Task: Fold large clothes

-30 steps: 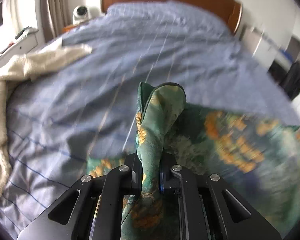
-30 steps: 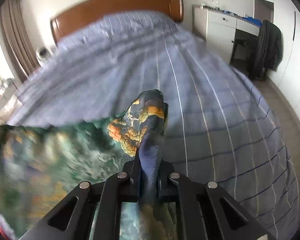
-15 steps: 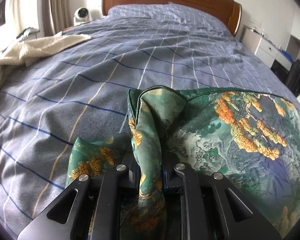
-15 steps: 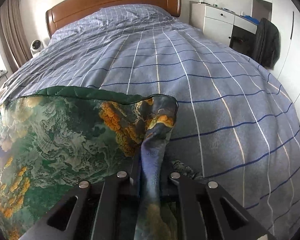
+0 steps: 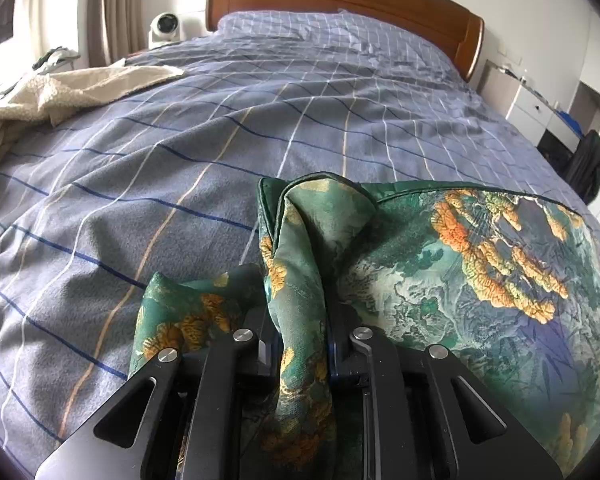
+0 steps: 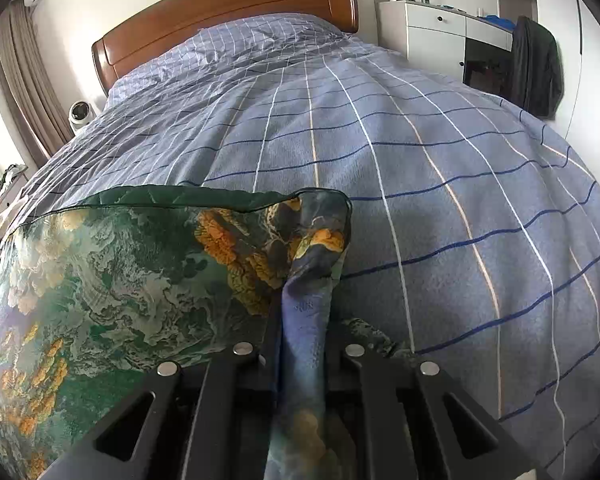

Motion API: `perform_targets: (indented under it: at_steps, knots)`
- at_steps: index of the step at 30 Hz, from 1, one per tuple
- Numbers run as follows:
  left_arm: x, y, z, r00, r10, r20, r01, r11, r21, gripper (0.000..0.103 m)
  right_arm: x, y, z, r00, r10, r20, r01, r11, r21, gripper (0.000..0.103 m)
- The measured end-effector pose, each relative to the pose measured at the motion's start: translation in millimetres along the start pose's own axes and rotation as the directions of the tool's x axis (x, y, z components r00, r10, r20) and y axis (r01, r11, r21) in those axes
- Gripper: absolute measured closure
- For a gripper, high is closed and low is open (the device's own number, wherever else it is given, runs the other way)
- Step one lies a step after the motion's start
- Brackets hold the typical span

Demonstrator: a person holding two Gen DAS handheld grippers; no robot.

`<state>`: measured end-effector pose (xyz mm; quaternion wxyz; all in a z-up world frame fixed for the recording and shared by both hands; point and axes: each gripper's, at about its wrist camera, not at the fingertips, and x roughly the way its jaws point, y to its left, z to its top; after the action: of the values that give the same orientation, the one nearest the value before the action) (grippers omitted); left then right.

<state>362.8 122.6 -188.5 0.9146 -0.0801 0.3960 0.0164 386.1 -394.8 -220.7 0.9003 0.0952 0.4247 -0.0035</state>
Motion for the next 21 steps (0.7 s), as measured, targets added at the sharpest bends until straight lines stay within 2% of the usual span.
perform_targets:
  at_steps: [21]
  knots:
    - [0.0, 1.1, -0.9, 1.0, -0.009, 0.003, 0.009, 1.0, -0.009, 0.085, 5.5, -4.0, 2.2, 0.999, 0.038, 0.012, -0.038, 0.999, 0.03, 0.088]
